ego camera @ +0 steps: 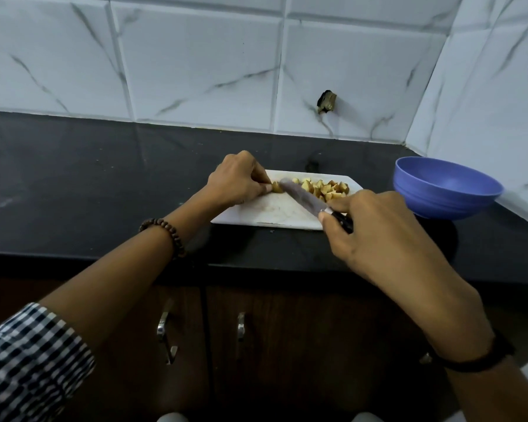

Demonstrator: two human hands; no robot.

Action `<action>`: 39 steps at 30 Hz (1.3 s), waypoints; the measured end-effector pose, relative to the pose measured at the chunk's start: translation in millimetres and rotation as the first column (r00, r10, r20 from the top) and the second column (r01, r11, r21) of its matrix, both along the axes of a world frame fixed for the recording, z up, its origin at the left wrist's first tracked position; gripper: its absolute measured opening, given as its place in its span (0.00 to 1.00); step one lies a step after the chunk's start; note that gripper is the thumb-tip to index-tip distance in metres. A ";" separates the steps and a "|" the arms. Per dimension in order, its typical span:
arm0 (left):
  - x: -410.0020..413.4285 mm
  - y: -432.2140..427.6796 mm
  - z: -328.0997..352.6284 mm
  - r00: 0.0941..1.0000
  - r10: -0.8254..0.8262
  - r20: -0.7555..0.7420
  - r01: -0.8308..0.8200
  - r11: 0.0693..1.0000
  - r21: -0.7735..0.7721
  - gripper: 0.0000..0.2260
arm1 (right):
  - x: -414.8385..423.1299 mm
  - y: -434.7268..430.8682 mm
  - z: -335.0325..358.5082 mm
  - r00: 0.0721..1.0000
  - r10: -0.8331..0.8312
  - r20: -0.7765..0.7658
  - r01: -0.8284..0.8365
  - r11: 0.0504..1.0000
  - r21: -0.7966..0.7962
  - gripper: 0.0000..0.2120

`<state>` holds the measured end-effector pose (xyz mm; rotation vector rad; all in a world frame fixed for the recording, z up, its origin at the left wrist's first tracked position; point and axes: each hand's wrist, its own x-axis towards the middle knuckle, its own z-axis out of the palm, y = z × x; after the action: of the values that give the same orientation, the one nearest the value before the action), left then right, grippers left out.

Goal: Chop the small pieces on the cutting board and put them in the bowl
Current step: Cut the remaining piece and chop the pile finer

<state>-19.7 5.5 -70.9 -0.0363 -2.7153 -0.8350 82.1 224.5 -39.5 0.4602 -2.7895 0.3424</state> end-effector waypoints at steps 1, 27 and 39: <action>-1.1 -0.3 0.4 1.000 -0.004 0.003 0.004 1.000 -0.010 0.07 | 0.0 3.1 2.1 1.000 -0.002 -0.013 0.002 1.000 -0.017 0.17; -6.9 17.4 12.2 0.994 -0.022 0.110 -0.017 0.940 0.342 0.06 | -38.1 -12.7 -21.9 1.000 0.010 -0.011 -0.012 0.982 -0.188 0.15; -6.9 19.2 6.6 0.994 0.048 0.095 -0.079 0.932 0.354 0.04 | -24.6 -12.8 -26.7 0.997 0.019 0.068 -0.019 1.000 -0.007 0.14</action>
<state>-26.6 24.7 -64.3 0.1683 -2.5795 -1.3236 57.5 211.7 -66.2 0.4822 -2.8507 0.3784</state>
